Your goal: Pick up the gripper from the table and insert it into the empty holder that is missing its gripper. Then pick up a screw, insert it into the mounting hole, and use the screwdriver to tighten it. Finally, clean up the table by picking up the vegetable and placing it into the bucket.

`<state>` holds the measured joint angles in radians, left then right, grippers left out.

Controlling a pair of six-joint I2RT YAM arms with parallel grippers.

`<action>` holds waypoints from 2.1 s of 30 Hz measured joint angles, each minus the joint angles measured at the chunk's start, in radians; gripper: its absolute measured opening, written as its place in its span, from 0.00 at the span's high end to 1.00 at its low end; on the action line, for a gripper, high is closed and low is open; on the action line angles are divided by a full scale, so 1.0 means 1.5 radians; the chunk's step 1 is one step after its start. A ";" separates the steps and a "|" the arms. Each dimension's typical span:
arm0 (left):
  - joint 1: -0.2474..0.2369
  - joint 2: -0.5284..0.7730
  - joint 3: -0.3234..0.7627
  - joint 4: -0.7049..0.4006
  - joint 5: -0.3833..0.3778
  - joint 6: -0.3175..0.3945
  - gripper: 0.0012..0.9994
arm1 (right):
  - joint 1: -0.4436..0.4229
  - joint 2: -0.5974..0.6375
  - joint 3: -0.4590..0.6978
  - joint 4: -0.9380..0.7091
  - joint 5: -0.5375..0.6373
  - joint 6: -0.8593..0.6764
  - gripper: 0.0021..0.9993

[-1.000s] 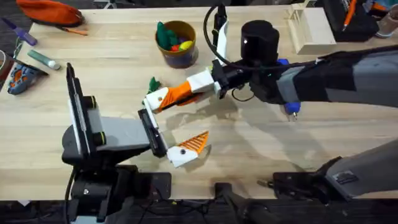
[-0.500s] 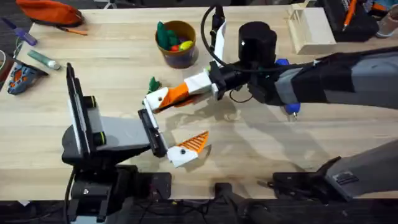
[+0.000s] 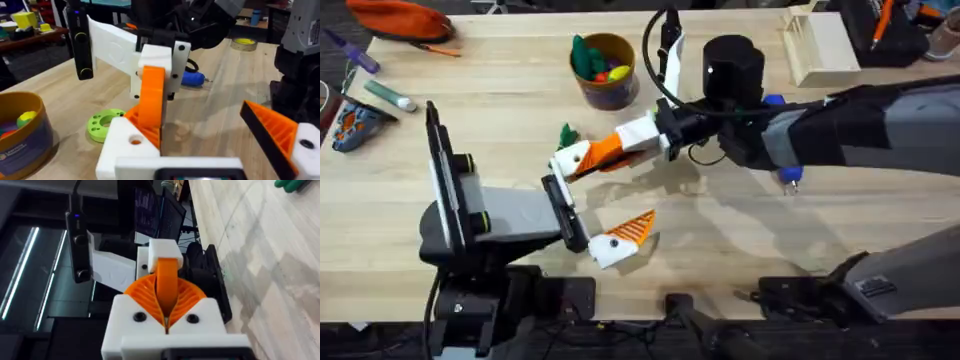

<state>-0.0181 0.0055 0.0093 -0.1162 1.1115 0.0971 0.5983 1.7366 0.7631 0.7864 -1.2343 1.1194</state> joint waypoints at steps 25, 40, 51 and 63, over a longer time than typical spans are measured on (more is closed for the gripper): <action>0.000 0.000 0.000 0.000 0.000 0.000 0.01 | 0.002 0.000 -0.001 -0.002 0.007 0.007 0.81; -0.001 0.000 0.000 0.000 0.007 0.001 0.01 | 0.009 0.000 -0.004 -0.005 0.025 0.007 0.58; -0.002 0.000 0.000 -0.002 0.015 0.001 0.01 | 0.010 0.000 -0.004 -0.006 0.030 0.007 0.50; -0.002 0.000 0.000 -0.002 0.015 0.001 0.01 | 0.010 -0.033 -0.004 -0.008 0.029 0.004 0.04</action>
<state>-0.0212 0.0055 0.0093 -0.1189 1.1339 0.0982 0.6132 1.6868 0.7570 0.7739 -1.1915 1.1255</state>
